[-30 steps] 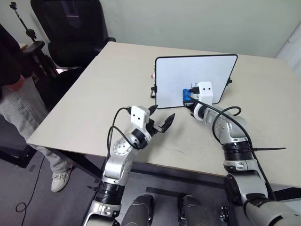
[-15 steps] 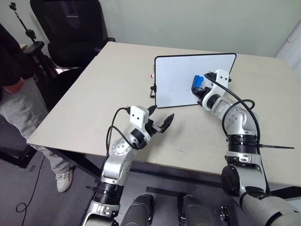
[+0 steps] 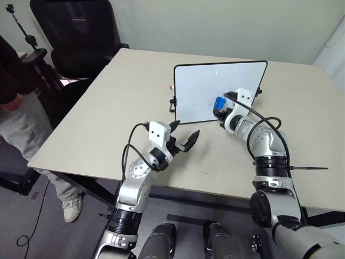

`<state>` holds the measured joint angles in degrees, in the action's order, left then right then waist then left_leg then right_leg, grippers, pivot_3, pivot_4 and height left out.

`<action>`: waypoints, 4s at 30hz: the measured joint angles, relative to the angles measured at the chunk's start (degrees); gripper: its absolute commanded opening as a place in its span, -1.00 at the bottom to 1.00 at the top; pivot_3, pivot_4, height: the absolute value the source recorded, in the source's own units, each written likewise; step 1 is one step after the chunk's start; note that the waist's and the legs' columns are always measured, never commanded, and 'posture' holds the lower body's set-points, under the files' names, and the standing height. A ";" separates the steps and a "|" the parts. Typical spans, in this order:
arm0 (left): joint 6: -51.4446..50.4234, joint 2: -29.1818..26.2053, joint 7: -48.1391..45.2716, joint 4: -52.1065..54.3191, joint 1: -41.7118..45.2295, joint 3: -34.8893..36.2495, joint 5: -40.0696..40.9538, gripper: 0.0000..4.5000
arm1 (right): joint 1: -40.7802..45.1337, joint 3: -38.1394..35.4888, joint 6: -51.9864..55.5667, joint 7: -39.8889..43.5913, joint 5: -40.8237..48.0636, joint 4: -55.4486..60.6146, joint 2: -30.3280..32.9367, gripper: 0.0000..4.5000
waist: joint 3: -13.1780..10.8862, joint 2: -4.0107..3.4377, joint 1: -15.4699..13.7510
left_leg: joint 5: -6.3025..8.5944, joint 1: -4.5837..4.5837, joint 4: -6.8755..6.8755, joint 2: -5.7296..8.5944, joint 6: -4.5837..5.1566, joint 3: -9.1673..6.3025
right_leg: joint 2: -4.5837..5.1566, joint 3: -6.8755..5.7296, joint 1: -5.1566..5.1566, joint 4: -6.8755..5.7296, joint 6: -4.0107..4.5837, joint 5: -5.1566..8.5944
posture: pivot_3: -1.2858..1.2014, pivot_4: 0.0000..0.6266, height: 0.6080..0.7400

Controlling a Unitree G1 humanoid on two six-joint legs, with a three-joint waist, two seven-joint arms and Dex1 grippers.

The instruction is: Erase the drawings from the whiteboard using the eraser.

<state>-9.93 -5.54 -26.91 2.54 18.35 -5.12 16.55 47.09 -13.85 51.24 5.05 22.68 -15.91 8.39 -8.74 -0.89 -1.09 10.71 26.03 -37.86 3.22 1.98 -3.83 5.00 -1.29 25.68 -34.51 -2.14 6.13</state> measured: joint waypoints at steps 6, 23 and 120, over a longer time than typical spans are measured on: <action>0.04 0.00 0.00 -0.01 0.05 0.01 -0.06 1.00 | 0.17 0.10 0.25 -0.01 0.00 -0.75 0.50 -0.81 | 0.00 0.00 -0.01 | 0.00 0.01 0.01 0.00 0.00 0.00 | 0.00 0.00 0.02 0.00 0.13 -0.08 | 0.03 -0.52 1.00; 0.20 0.43 -0.01 -0.26 0.49 0.01 -0.11 1.00 | 5.53 -9.47 -5.76 -5.82 0.72 -6.35 3.16 -0.81 | -0.01 -0.01 0.10 | 0.00 0.00 0.14 -0.02 0.00 0.00 | 0.00 0.01 0.08 -0.01 0.01 0.00 | 0.03 -0.52 1.00; 0.27 0.16 0.02 -0.48 0.50 0.63 -0.20 1.00 | 6.32 -3.05 1.25 -8.06 -0.41 -3.49 -2.39 -0.81 | -0.01 -0.01 0.48 | -0.18 0.04 0.24 -0.05 -0.20 0.02 | 0.00 -0.05 0.44 -0.32 0.51 -0.32 | 0.03 -0.52 1.00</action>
<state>-9.66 -5.39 -26.89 2.06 18.85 -4.48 16.35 53.41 -16.91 52.49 -3.02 22.27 -19.40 6.00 -8.74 -0.89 -0.61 10.53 26.07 -37.62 3.17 1.78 -3.81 5.00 -1.34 26.12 -34.82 -1.63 5.81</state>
